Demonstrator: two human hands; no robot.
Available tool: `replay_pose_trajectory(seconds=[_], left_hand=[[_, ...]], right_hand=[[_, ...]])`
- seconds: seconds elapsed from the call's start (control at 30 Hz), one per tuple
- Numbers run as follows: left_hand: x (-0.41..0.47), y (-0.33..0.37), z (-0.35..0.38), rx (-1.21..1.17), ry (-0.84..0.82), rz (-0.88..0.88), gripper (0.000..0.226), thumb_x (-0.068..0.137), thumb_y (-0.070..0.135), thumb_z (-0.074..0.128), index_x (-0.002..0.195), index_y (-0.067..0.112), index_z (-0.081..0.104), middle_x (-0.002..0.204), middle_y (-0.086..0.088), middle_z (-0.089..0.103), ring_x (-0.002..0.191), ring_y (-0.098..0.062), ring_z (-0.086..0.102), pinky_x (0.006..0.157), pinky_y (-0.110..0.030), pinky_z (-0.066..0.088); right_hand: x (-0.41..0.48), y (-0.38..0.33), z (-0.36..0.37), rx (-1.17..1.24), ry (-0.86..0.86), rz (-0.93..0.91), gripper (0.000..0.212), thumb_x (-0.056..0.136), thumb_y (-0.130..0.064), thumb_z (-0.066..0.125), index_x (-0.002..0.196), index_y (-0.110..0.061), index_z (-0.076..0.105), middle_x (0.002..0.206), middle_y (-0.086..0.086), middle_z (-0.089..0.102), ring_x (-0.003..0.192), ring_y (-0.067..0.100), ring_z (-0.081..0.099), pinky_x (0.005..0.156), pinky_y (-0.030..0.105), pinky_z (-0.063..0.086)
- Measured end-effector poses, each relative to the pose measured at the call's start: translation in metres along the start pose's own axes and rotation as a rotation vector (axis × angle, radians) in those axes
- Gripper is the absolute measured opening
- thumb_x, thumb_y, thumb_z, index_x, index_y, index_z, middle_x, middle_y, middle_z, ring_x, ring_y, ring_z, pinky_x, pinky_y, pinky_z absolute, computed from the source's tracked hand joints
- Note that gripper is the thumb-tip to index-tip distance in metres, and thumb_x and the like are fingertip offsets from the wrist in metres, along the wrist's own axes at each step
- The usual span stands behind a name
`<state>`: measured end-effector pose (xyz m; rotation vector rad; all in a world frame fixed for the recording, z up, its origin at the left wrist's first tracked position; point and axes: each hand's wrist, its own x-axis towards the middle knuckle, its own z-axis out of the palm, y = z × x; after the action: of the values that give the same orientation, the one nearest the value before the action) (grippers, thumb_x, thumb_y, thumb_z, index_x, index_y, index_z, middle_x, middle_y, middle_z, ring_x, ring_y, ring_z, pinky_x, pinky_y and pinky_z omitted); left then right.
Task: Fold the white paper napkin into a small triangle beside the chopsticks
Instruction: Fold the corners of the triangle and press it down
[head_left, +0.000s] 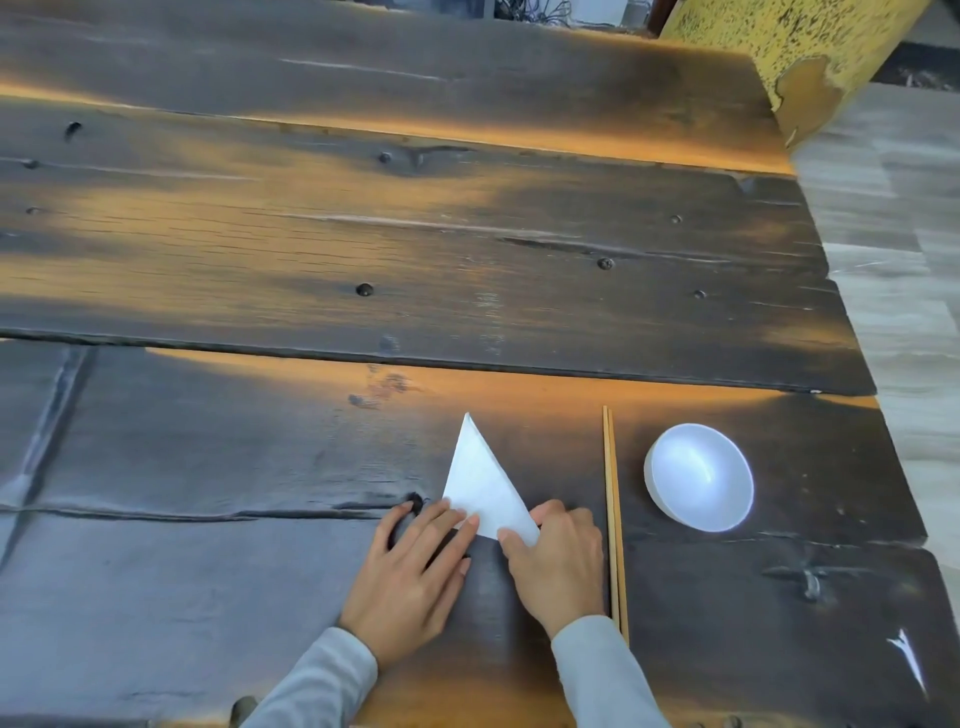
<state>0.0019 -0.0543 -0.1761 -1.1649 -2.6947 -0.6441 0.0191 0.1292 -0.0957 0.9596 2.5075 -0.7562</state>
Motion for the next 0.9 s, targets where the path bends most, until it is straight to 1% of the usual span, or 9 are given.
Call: replay_pose_trajectory(seconds=[0.1,0.23,0.3,0.37,0.47,0.53,0.63,0.77,0.9], left_hand=[[0.001,0.000,-0.001,-0.004,-0.010,0.005,0.042,0.097,0.029,0.055,0.138,0.017,0.056,0.136,-0.002,0.056,0.138,-0.022,0.045,0.114,-0.048,0.033],[0.002,0.000,-0.002,-0.010,-0.012,0.011,0.042,0.098,0.028,0.054,0.138,0.017,0.055,0.136,-0.003,0.058,0.140,-0.023,0.045,0.113,-0.049,0.034],[0.003,0.000,-0.003,-0.017,-0.008,0.001,0.041,0.098,0.028,0.054,0.138,0.017,0.055,0.137,-0.003,0.058,0.142,-0.021,0.042,0.114,-0.049,0.033],[0.004,0.001,-0.004,-0.019,-0.007,-0.007,0.043,0.097,0.028,0.056,0.139,0.017,0.055,0.138,-0.002,0.057,0.144,-0.022,0.040,0.115,-0.049,0.032],[0.003,0.001,-0.005,-0.020,-0.001,-0.030,0.048,0.097,0.030,0.056,0.143,0.019,0.049,0.138,0.001,0.058,0.142,-0.023,0.042,0.114,-0.050,0.032],[0.003,0.001,-0.005,-0.034,0.012,-0.048,0.048,0.097,0.031,0.056,0.143,0.021,0.048,0.137,0.002,0.059,0.139,-0.022,0.046,0.113,-0.050,0.034],[0.004,0.002,-0.008,-0.056,0.025,-0.057,0.042,0.096,0.032,0.059,0.136,0.022,0.055,0.137,0.005,0.060,0.134,-0.022,0.050,0.106,-0.046,0.038],[0.007,0.001,-0.011,-0.097,0.061,-0.035,0.025,0.094,0.030,0.064,0.117,0.021,0.066,0.131,0.006,0.064,0.128,-0.022,0.054,0.100,-0.041,0.039],[0.007,0.001,-0.011,-0.097,0.064,0.015,0.016,0.095,0.027,0.062,0.107,0.020,0.070,0.125,0.005,0.068,0.122,-0.024,0.057,0.096,-0.040,0.041]], right_hand=[[-0.003,-0.002,0.001,0.022,-0.003,-0.007,0.025,0.092,-0.042,0.066,0.106,-0.022,0.062,0.113,0.003,0.057,0.105,0.021,0.058,0.090,0.037,0.057],[-0.005,-0.002,0.003,0.130,-0.041,-0.015,0.018,0.091,-0.047,0.064,0.094,-0.029,0.058,0.087,-0.011,0.063,0.084,0.014,0.063,0.076,0.032,0.057],[-0.006,-0.002,0.004,0.214,-0.053,0.001,0.020,0.092,-0.049,0.062,0.085,-0.031,0.060,0.079,-0.016,0.063,0.078,0.011,0.062,0.075,0.033,0.057],[-0.007,-0.001,0.006,0.311,-0.068,0.035,0.024,0.094,-0.047,0.063,0.076,-0.030,0.064,0.073,-0.015,0.068,0.076,0.009,0.066,0.078,0.036,0.059],[-0.010,0.003,0.008,0.434,-0.102,0.093,0.024,0.093,-0.039,0.067,0.073,-0.027,0.070,0.063,-0.014,0.073,0.070,0.009,0.073,0.077,0.038,0.062],[-0.014,0.005,0.009,0.523,-0.120,0.126,0.020,0.093,-0.034,0.069,0.075,-0.026,0.072,0.064,-0.020,0.074,0.066,0.005,0.074,0.069,0.030,0.064],[-0.022,0.006,0.009,0.668,-0.118,0.153,0.008,0.092,-0.026,0.071,0.086,-0.030,0.069,0.068,-0.022,0.074,0.065,0.005,0.075,0.053,0.015,0.057],[-0.030,0.008,0.006,0.786,-0.148,0.141,0.022,0.092,-0.019,0.073,0.102,-0.034,0.059,0.070,-0.014,0.077,0.068,0.013,0.076,0.055,0.017,0.058],[-0.036,0.014,0.002,0.837,-0.242,0.074,0.028,0.095,-0.019,0.070,0.113,-0.036,0.056,0.075,-0.001,0.080,0.070,0.019,0.076,0.063,0.026,0.062]])
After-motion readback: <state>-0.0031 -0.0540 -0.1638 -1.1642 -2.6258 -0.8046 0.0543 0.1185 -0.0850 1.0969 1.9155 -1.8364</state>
